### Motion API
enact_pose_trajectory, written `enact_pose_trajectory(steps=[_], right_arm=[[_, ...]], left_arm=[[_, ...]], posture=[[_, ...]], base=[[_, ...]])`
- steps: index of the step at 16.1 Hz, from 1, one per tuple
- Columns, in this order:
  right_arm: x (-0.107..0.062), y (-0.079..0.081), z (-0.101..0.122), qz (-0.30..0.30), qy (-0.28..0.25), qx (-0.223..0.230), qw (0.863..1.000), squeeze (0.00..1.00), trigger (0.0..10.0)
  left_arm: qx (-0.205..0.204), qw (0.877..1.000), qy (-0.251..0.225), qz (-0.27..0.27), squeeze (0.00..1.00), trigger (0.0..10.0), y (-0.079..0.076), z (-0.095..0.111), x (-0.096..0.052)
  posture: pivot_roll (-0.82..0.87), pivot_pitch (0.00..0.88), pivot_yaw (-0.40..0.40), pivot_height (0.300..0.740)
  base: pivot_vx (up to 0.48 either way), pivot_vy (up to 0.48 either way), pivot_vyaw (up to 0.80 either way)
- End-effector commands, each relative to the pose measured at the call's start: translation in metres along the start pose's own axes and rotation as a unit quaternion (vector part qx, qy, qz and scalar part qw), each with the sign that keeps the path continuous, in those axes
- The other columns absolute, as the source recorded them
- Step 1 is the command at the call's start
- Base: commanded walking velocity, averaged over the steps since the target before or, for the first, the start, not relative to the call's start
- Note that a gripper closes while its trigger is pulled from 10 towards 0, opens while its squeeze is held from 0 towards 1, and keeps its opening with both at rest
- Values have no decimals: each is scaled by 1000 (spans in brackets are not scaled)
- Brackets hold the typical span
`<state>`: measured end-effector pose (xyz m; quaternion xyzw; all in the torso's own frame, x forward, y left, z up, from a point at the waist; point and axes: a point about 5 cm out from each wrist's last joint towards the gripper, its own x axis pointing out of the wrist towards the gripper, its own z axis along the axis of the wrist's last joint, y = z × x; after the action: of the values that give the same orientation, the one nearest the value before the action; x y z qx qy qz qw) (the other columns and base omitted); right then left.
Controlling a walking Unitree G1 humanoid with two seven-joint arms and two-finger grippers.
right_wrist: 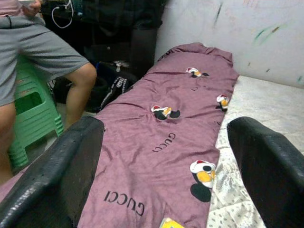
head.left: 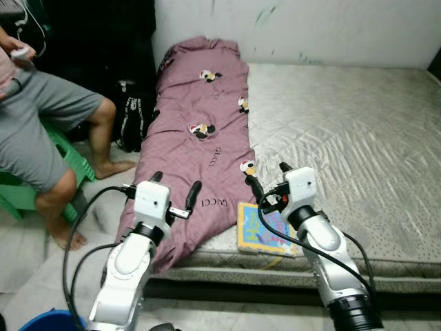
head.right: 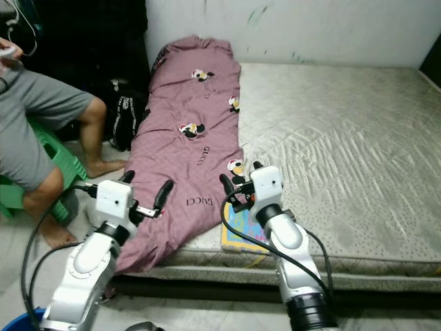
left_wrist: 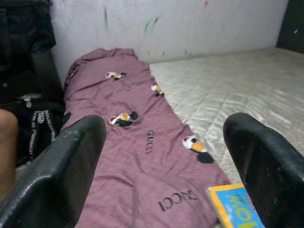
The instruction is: Clean up the room
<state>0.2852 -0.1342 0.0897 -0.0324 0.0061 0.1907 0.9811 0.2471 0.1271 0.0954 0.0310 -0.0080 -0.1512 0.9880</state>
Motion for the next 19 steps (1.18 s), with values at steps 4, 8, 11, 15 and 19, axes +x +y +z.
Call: enact_pose_trajectory(steps=[4,8,11,15,19], right_arm=[[1,-3,1,-7,0,-5,1000,0,10000],[0,-5,2,-10,-5,-2,1000,0,10000],[1,-5,3,-8,-7,-3,1000,0,10000],[4,-8,7,-3,-6,-19,1000,0,10000],[2,-8,3,-13,-2,-14,1000,0,10000]], left_arm=[[2,1000,-1,0,0,10000,0,1,1],[10,1000,17,11,0,10000,2,-3,2],[20,1000,15,11,0,10000,3,-2,3],[22,1000,16,11,0,10000,4,-3,4],[20,1000,18,10,0,10000,5,-4,2]], posture=[[-50,0,-5,740],[-47,0,-4,740],[-39,0,-6,740],[-38,0,-4,740],[-36,0,2,740]], base=[[299,0,0],[0,0,0],[0,0,0],[0,0,0],[0,0,0]])
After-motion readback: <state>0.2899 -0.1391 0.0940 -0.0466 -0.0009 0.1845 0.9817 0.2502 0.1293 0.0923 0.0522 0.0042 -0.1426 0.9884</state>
